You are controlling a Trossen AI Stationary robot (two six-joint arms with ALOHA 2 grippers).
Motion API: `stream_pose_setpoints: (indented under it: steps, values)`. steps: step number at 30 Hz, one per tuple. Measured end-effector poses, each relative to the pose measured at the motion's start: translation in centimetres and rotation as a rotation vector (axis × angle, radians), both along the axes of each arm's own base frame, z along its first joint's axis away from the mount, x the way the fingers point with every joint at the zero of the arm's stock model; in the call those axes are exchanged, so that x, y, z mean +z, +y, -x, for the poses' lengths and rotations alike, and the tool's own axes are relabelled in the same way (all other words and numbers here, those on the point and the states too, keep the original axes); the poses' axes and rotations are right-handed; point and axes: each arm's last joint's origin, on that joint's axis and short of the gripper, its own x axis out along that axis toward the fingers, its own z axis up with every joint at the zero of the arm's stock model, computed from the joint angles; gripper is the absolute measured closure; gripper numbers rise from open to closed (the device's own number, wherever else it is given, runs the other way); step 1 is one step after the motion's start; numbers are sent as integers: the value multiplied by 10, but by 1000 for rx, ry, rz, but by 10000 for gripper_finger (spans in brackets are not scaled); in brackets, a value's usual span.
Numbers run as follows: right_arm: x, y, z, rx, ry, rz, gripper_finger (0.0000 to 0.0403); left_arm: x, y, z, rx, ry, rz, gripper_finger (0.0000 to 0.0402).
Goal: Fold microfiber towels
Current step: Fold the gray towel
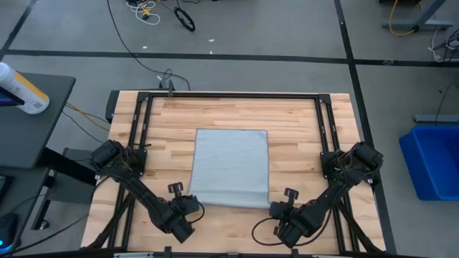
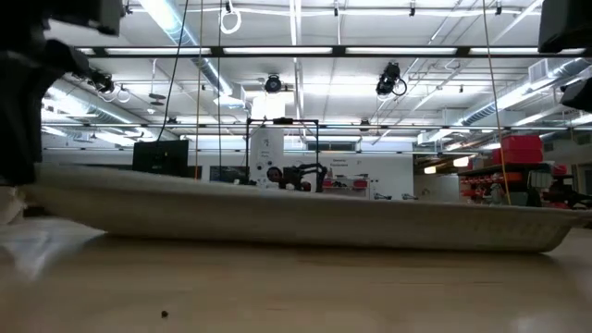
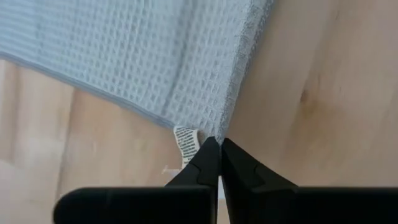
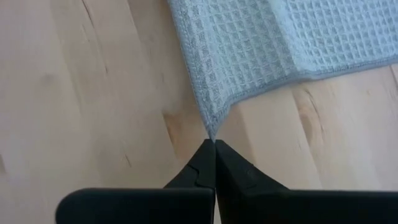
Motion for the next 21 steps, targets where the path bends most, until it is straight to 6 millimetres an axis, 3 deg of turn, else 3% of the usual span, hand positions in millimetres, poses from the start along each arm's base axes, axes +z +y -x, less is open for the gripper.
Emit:
stream_pose_setpoints:
  steps: [8,21]
  values:
    - [22,8,-1,14,-27,66,403,13,2,3,22,4,-81,395]
    - [43,-5,-3,-15,6,239,403,21,17,5,49,-9,-234,395]
